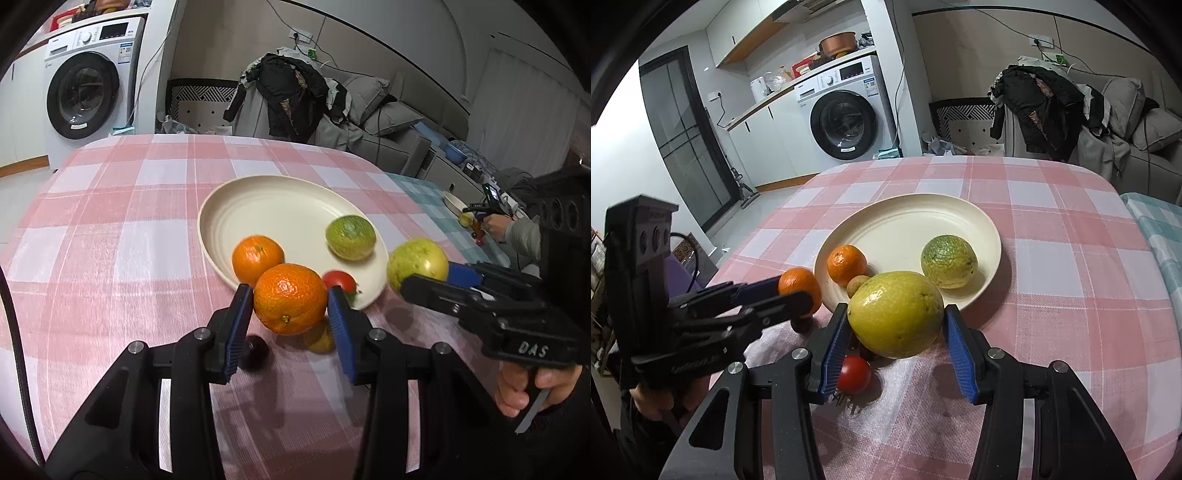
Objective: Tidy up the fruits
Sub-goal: 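Carry the orange in the left tool and yellow citrus in the right tool over the plate, then open both tools to set the orange and yellow citrus on the plate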
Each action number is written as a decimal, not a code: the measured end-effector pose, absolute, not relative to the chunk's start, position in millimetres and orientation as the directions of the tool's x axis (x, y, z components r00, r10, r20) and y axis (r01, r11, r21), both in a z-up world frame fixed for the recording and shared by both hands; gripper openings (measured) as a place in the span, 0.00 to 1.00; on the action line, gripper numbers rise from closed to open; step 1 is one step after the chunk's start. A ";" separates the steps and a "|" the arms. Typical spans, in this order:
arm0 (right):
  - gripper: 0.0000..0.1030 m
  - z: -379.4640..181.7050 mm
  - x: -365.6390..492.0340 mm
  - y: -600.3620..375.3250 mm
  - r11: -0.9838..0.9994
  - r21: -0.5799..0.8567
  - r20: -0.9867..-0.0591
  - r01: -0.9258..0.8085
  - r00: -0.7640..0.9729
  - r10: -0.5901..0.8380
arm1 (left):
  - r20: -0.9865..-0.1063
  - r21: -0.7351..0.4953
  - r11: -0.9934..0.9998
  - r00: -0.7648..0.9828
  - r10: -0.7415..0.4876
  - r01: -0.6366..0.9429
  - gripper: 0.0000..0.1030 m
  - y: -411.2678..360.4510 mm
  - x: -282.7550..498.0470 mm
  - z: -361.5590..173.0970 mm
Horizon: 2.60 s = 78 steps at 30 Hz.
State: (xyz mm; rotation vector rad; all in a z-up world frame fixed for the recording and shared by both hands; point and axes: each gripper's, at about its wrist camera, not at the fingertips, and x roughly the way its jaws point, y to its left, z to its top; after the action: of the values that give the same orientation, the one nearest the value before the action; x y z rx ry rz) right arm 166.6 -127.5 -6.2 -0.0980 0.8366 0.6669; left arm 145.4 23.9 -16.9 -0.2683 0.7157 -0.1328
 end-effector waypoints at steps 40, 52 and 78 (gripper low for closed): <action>0.50 -30.3 223.3 -120.6 0.842 0.209 -0.734 -0.498 0.489 0.472 | -0.657 -0.266 0.964 0.728 -0.197 0.020 0.38 30.4 182.0 -33.5; 0.50 -30.6 225.9 -115.6 0.842 0.193 -0.740 -0.504 0.489 0.462 | -0.664 -0.278 0.961 0.724 -0.187 -0.007 0.38 36.5 195.7 -34.8; 0.92 -22.0 204.5 -138.3 0.866 0.172 -0.691 -0.470 0.569 0.446 | -0.620 -0.186 0.982 0.777 -0.103 -0.018 0.68 34.7 175.8 -24.1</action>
State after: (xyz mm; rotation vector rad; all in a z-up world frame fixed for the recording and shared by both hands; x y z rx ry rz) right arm 204.5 -138.3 -22.0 -0.0322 0.8015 0.5375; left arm 175.8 34.7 -24.1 -0.1863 0.6797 -0.0460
